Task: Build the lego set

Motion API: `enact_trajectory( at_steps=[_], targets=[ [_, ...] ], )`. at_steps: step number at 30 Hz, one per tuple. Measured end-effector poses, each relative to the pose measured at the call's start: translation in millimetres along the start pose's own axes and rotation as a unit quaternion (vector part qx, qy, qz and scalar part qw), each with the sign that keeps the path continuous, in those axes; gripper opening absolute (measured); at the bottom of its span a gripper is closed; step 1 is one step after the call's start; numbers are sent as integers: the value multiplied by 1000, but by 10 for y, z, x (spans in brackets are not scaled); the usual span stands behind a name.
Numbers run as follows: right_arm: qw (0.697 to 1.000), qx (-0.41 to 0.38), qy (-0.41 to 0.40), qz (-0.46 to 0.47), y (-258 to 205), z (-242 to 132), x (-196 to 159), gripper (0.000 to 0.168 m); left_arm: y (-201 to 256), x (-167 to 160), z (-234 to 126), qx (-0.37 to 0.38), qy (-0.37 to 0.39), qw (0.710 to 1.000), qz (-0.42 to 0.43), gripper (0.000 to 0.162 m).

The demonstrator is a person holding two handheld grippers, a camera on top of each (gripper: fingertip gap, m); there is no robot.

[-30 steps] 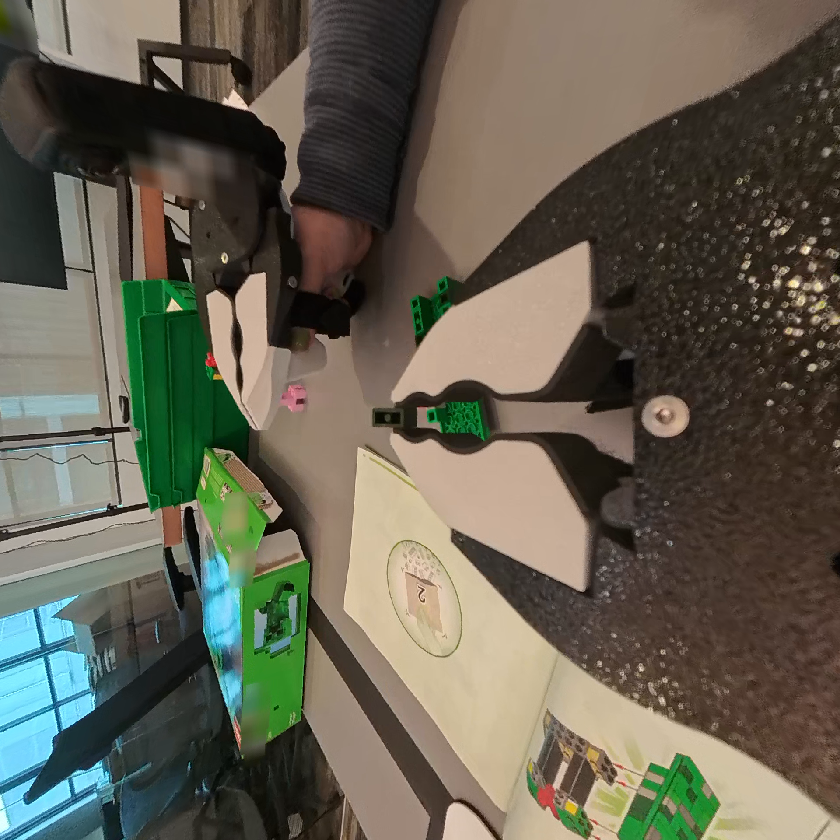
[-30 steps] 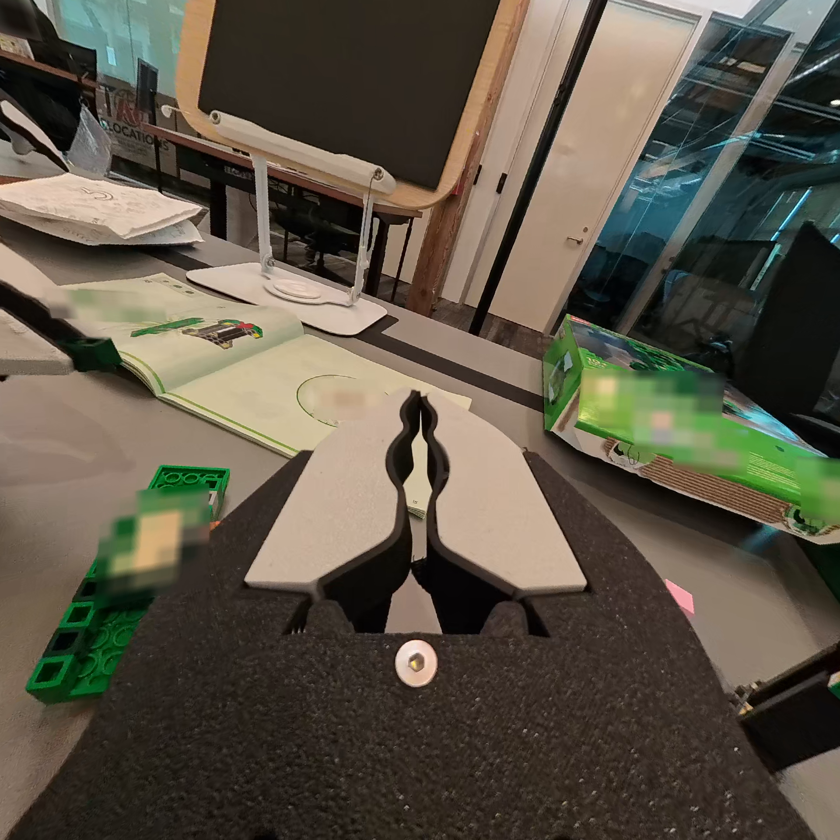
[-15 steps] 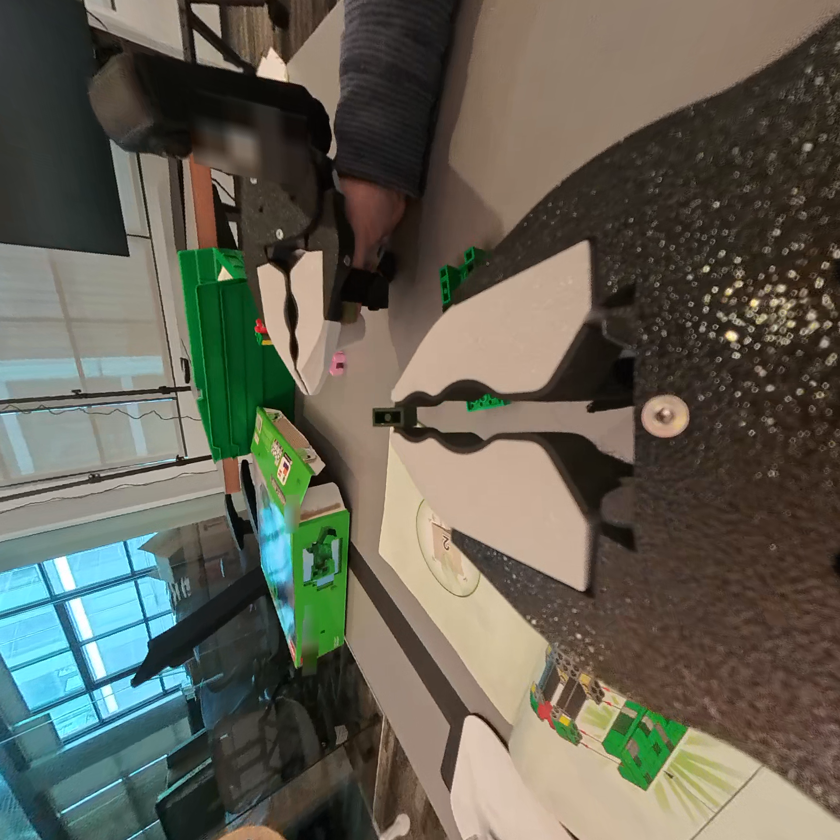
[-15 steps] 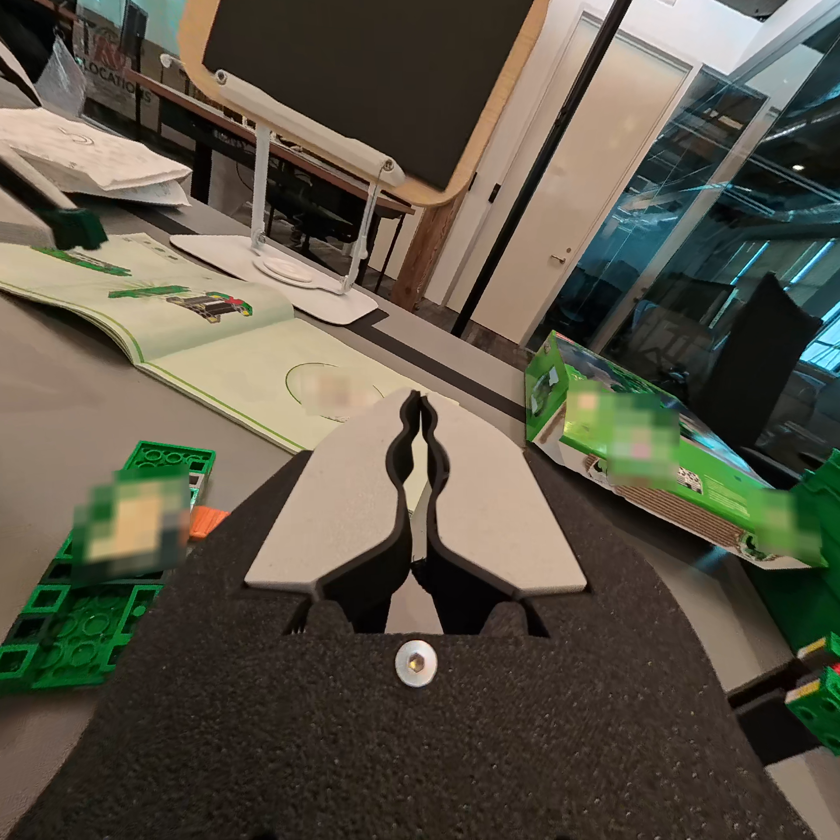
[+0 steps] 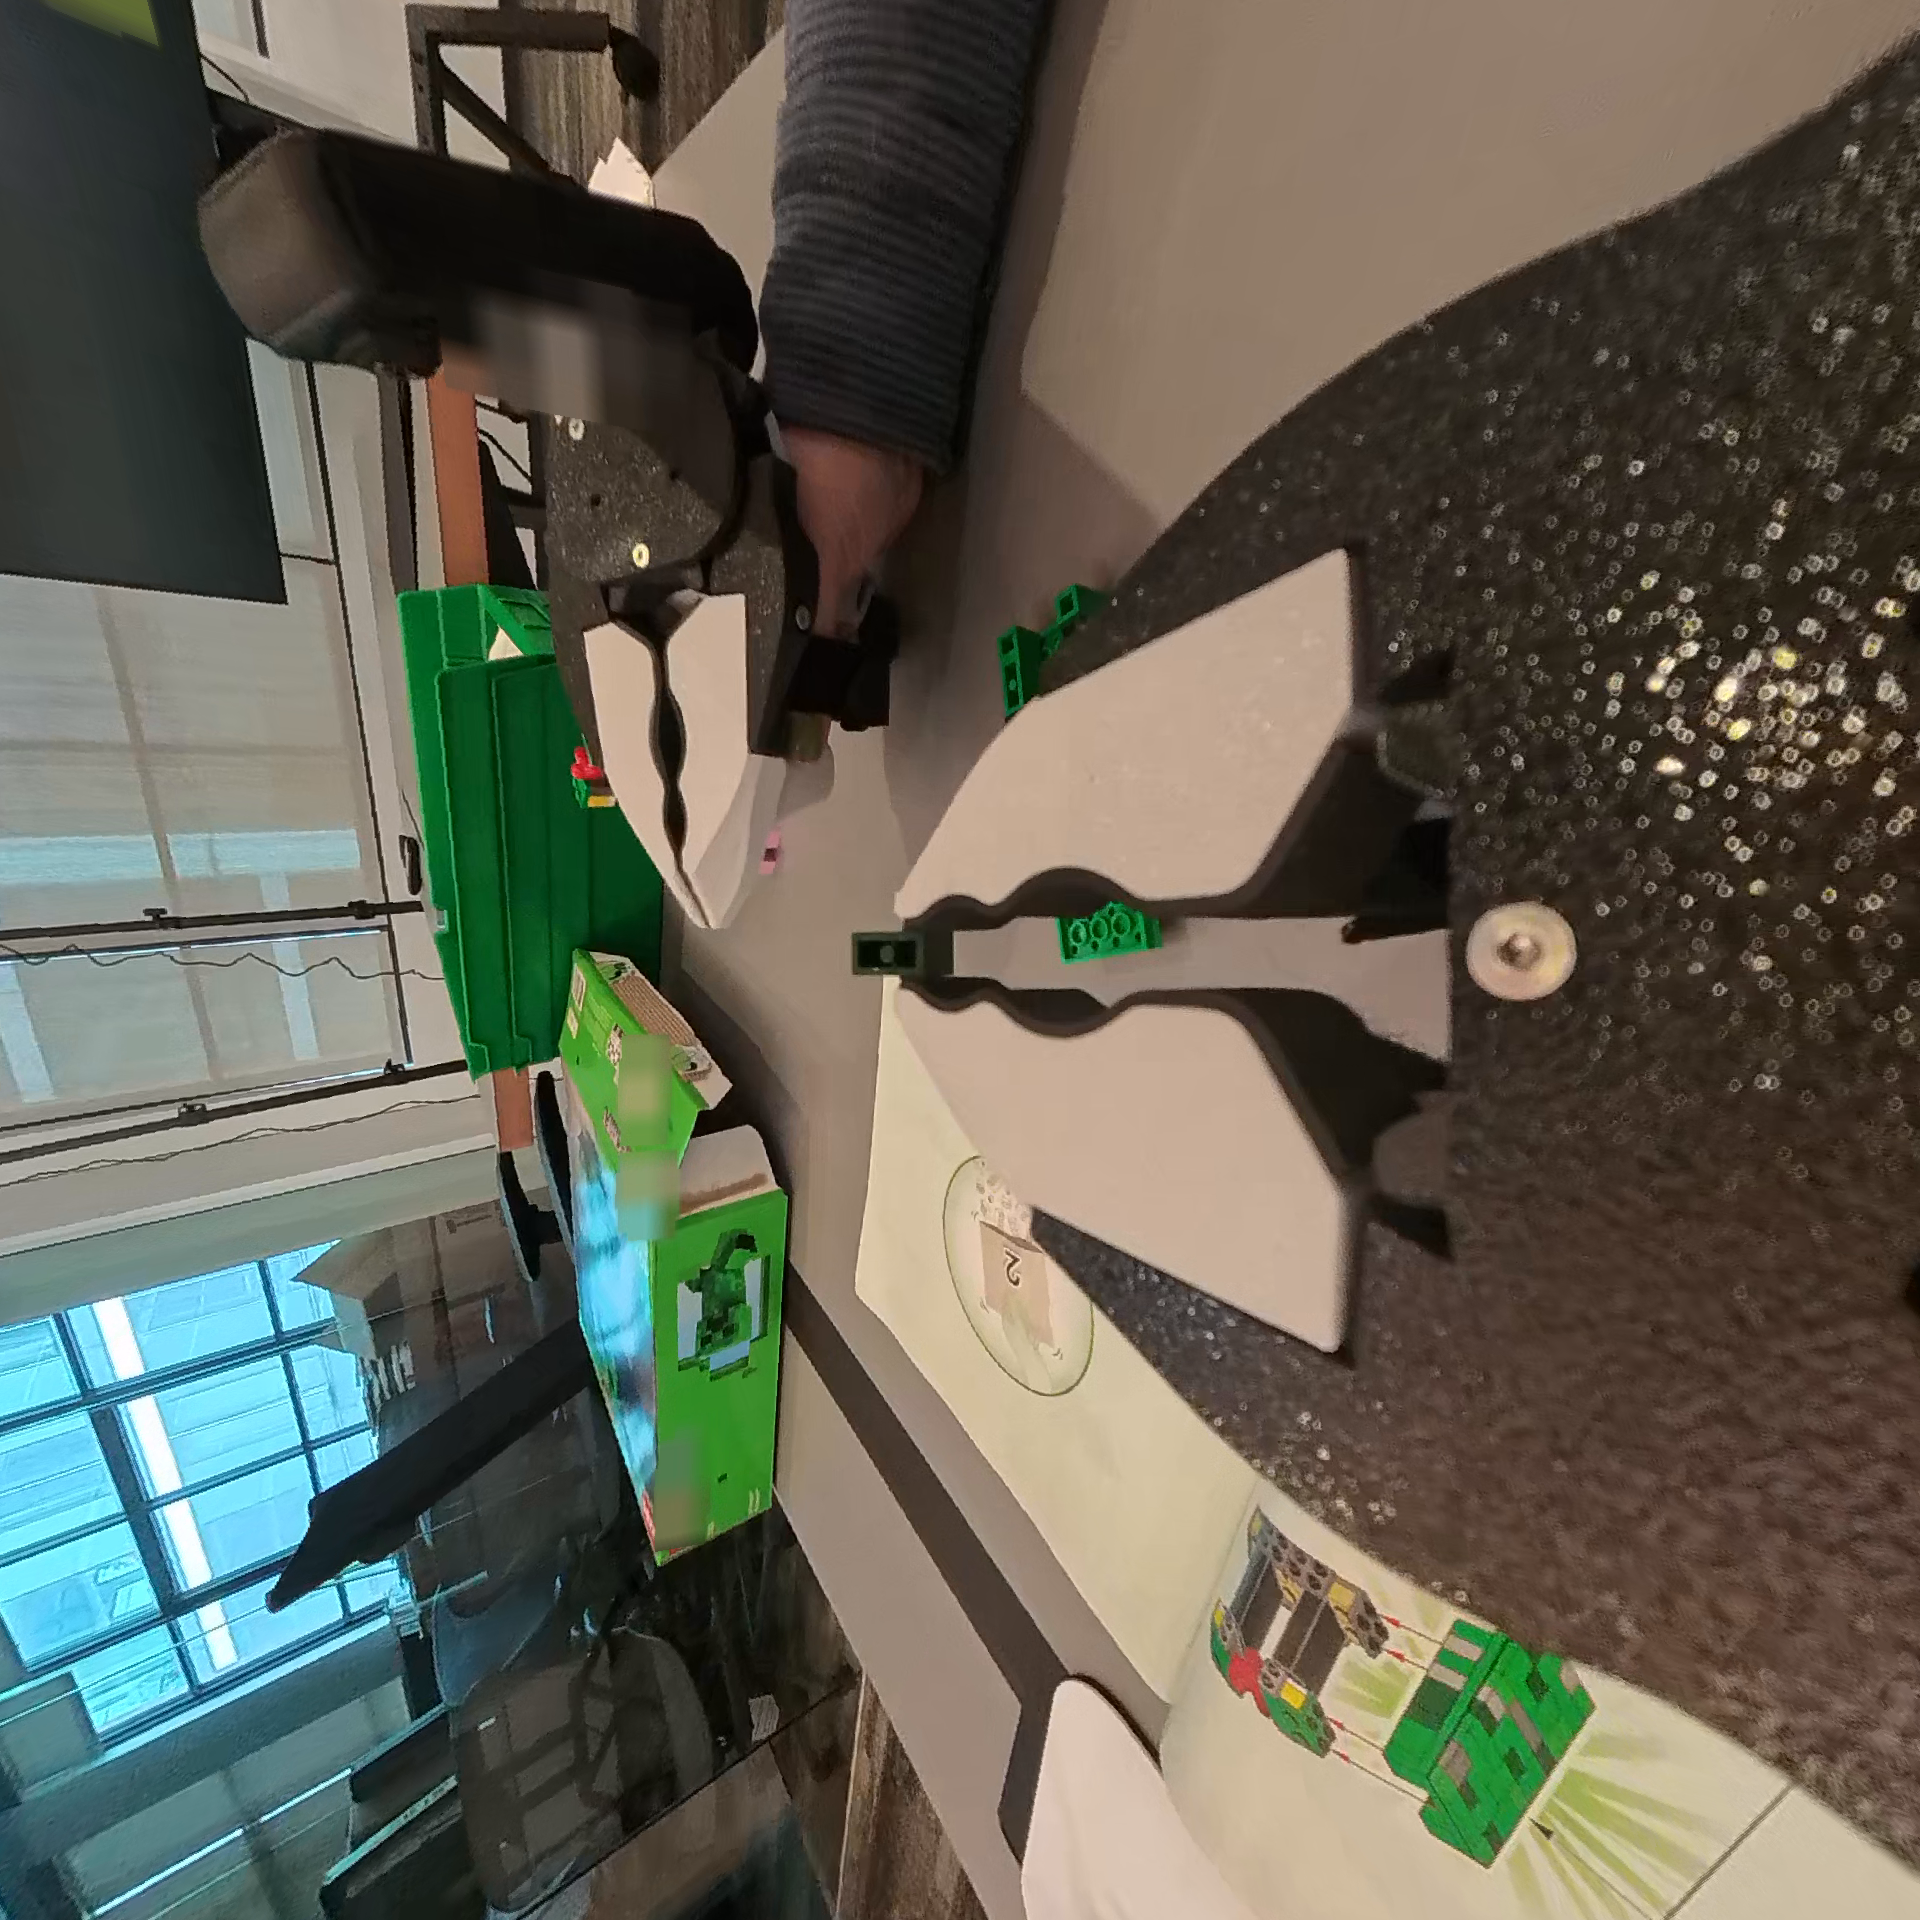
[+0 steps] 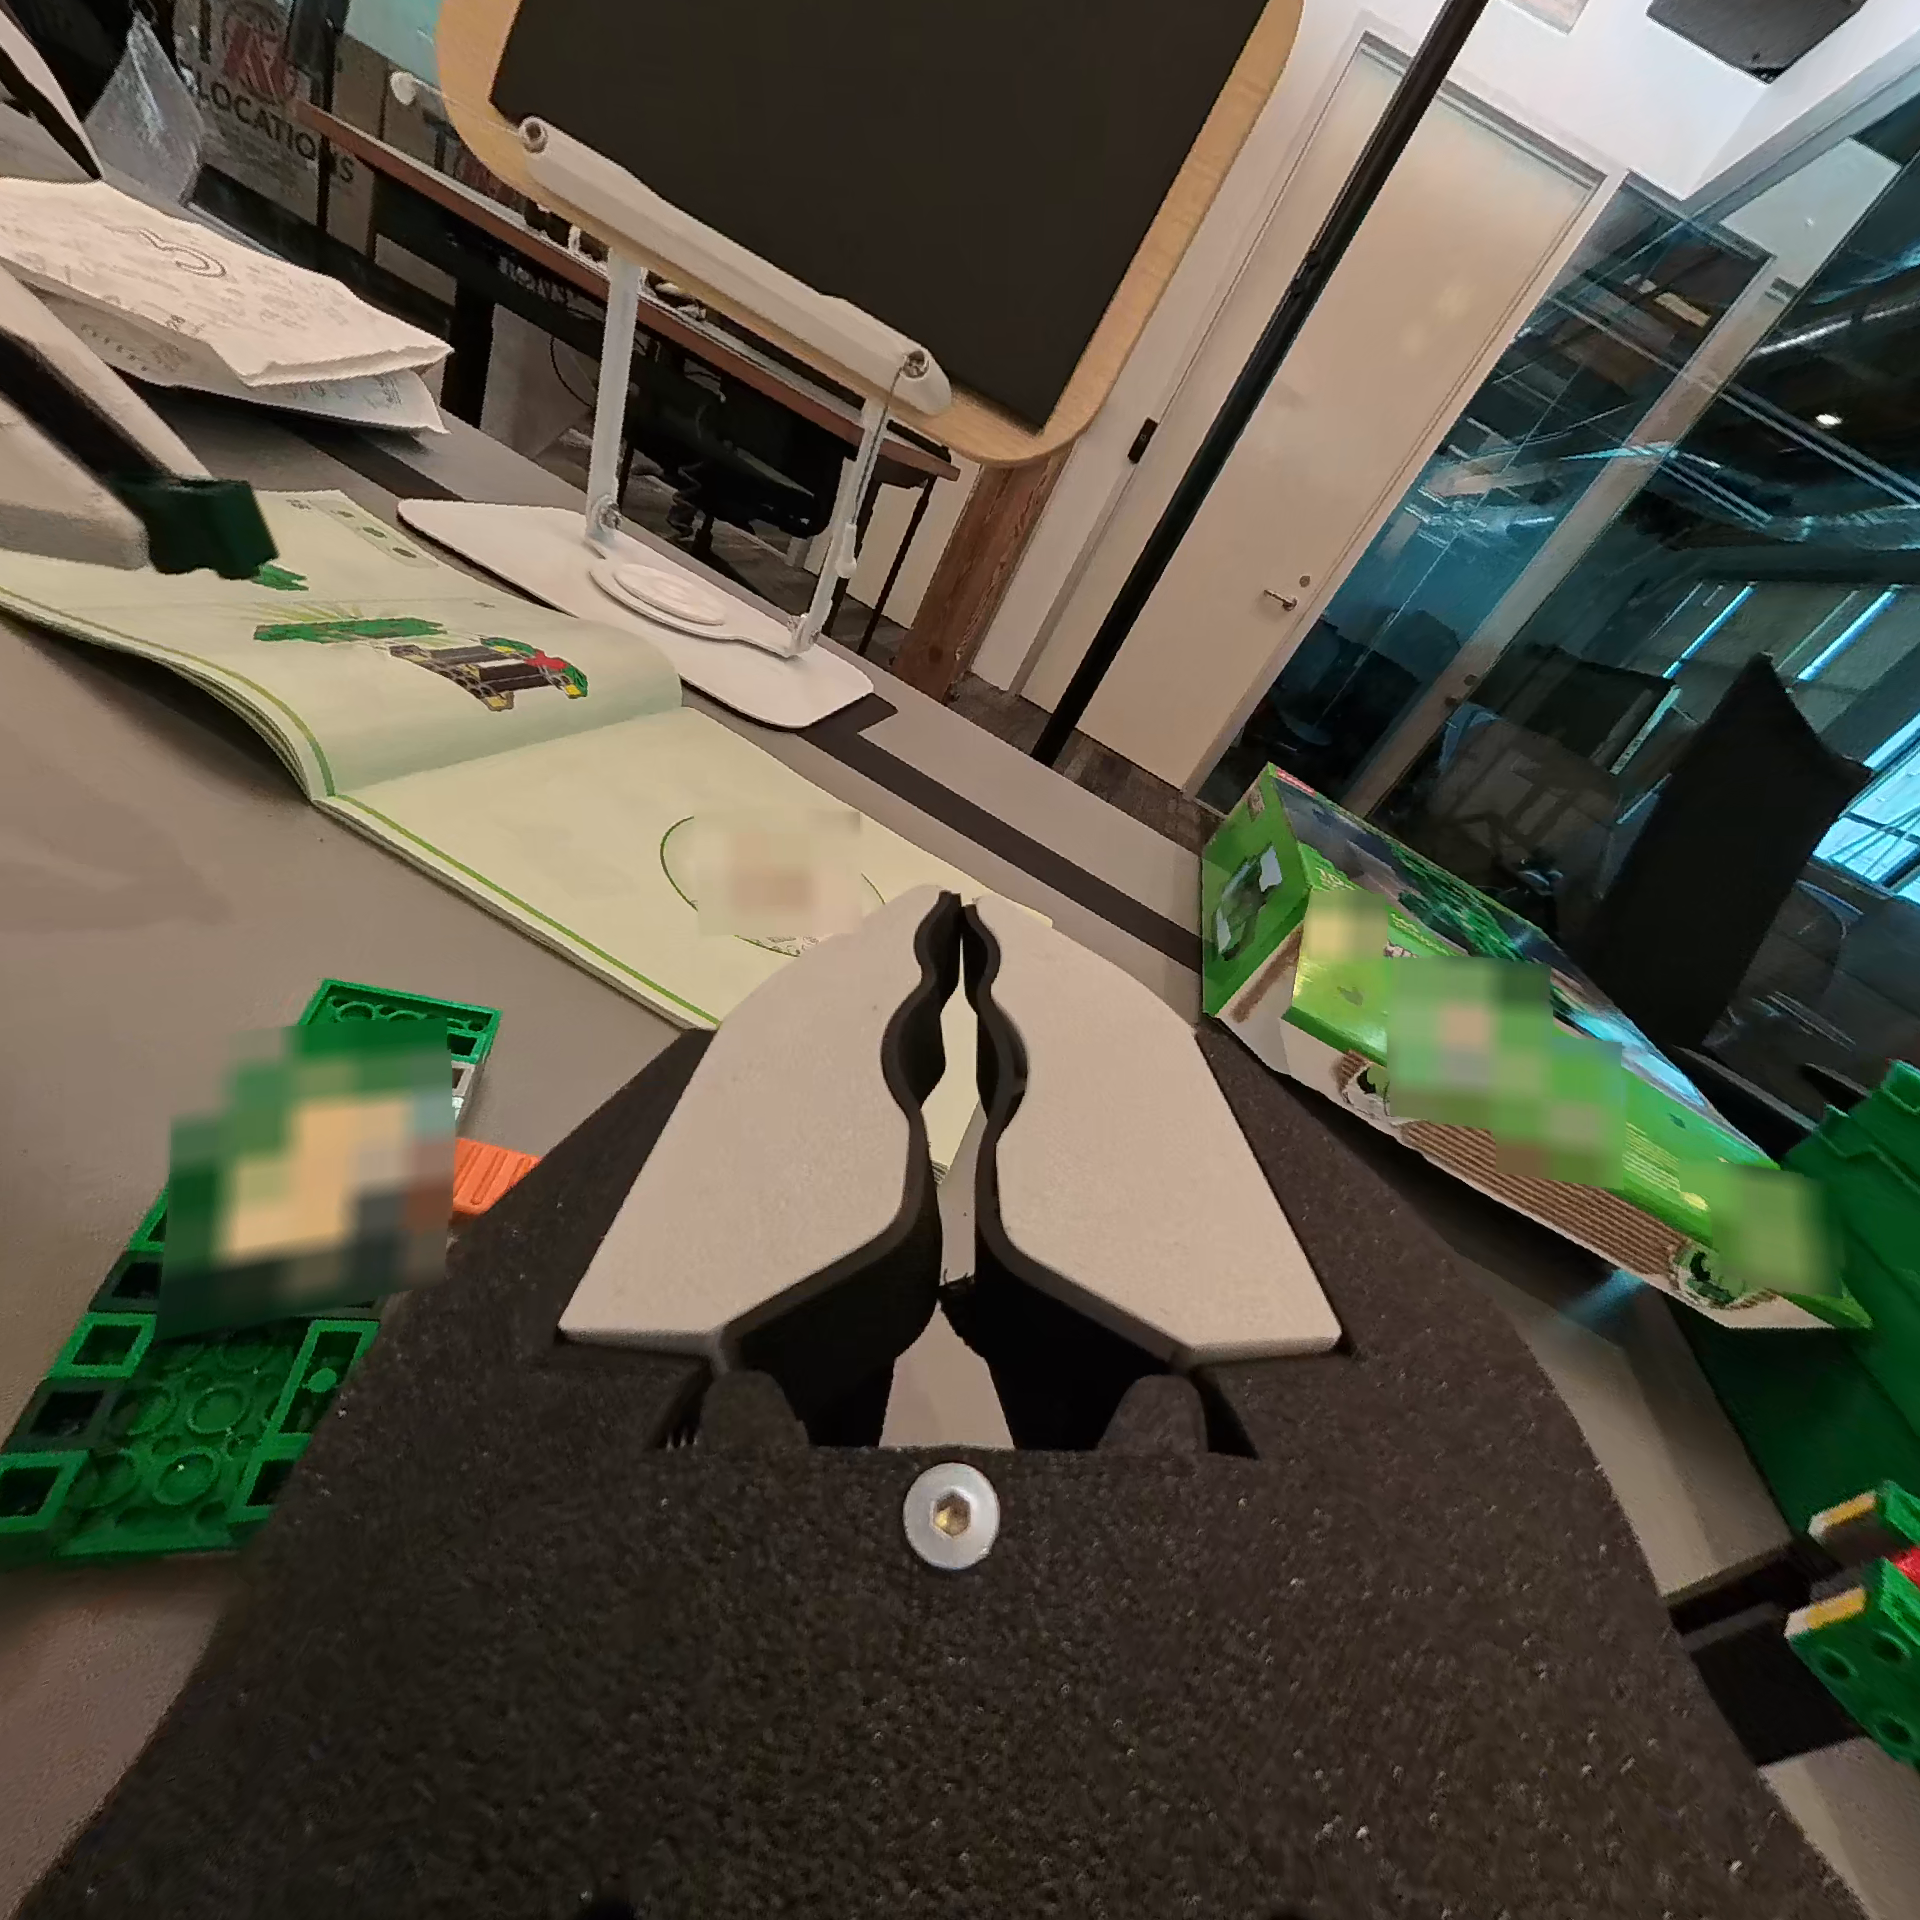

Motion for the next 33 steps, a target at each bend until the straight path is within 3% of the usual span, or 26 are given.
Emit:
enact_trajectory(
  at_steps=[33],
  targets=[
    [1000, 5, -12, -28, -38, 19, -11, 0, -1, 4, -1, -3, -1, 1000, -4, 7]
  ],
)
Point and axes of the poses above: each gripper's, where its closed fingertips meet, z out along the fingers, x out of its top, y = z × x across the jaws, the point moved 10 cm from there along -z, back along the fingers, and after that the axes turned 3 degrees about -z, right-handed, at the moved point
